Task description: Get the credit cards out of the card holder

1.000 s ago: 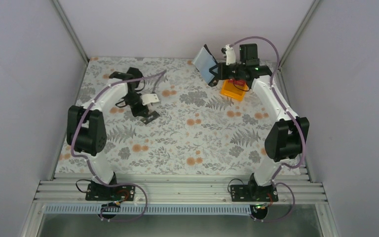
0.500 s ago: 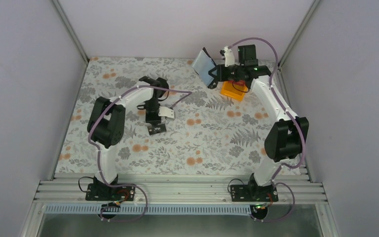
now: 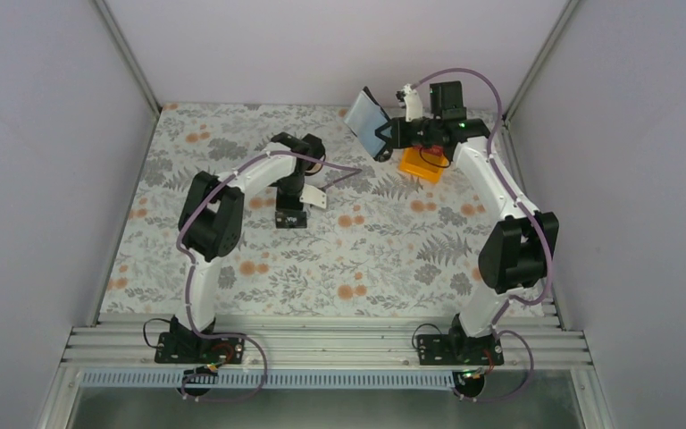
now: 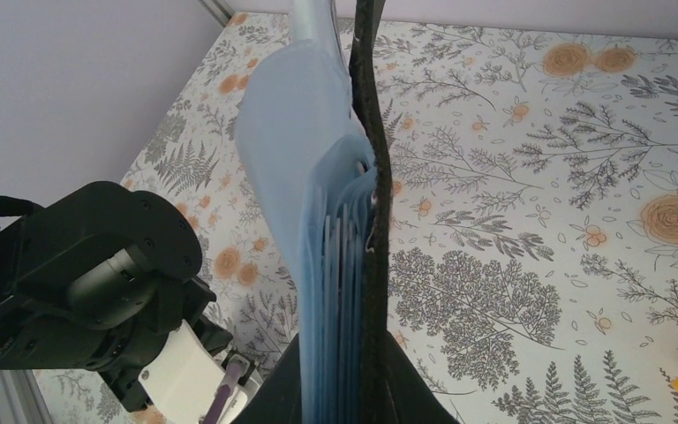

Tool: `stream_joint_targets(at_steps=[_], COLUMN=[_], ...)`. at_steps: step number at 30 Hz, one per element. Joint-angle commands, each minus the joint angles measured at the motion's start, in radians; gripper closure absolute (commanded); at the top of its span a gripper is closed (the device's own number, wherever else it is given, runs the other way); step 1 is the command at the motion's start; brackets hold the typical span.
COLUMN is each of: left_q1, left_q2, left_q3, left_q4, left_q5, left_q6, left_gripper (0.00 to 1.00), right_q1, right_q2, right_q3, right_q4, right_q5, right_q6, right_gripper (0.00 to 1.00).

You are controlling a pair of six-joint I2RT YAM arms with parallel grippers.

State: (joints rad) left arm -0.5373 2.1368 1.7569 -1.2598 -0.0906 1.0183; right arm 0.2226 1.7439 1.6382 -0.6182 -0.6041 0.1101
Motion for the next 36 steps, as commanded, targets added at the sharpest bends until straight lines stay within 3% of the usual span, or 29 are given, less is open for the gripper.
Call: stream_joint_targets(at_steps=[1,6,10,15,18,20,23,25,26,28,31,36], left_q1=[-0.012,-0.014,-0.013,0.012,0.054,0.104,0.205,0.266,0.296,0.35,0.371,0.372], left_q2=[0.051,0.054,0.047,0.023,-0.053,-0.142,-0.281,-0.371,-0.415,-0.484,-0.56,-0.632], left_q3=[0.034,0.084,0.13,0.317,0.417,0.429,0.368,0.282,0.223,0.098,-0.096,-0.264], left_q4=[0.031,0.057,0.1,0.016,-0.041,-0.029,0.033,0.105,0.155,0.26,0.387,0.415], left_q5=[-0.078,-0.077,-0.089,0.012,0.168,0.315,0.571,0.712,0.77,0.877,0.908,0.983], left_q6=[0.023,0.025,0.034,-0.004,-0.017,-0.028,-0.079,-0.142,-0.186,-0.292,-0.409,-0.392], left_gripper=[0.92,0.72,0.5,0.48,0.45,0.38,0.21,0.03,0.0,0.0,0.0,0.0], right_q1=[0.009,0.009,0.011,0.013,0.013,0.02,0.064,0.118,0.144,0.195,0.263,0.358], right_q2=[-0.013,-0.012,-0.001,-0.001,-0.007,-0.015,-0.019,-0.012,-0.009,-0.008,-0.002,0.028], right_q3=[0.01,0.005,0.009,0.013,0.023,0.021,0.023,0.035,0.04,0.042,0.044,0.083], right_q4=[0.017,0.02,0.02,0.007,-0.002,0.002,-0.001,-0.022,-0.032,-0.037,-0.029,-0.059], right_q5=[-0.033,-0.038,-0.064,-0.015,0.011,0.005,-0.022,-0.058,-0.086,-0.14,-0.212,-0.253], right_q6=[-0.018,-0.021,-0.024,-0.024,-0.026,-0.034,-0.089,-0.141,-0.169,-0.214,-0.253,-0.309], right_gripper=[0.96,0.96,0.96,0.96,0.96,0.96,0.96,0.96,0.96,0.96,0.96,0.94])
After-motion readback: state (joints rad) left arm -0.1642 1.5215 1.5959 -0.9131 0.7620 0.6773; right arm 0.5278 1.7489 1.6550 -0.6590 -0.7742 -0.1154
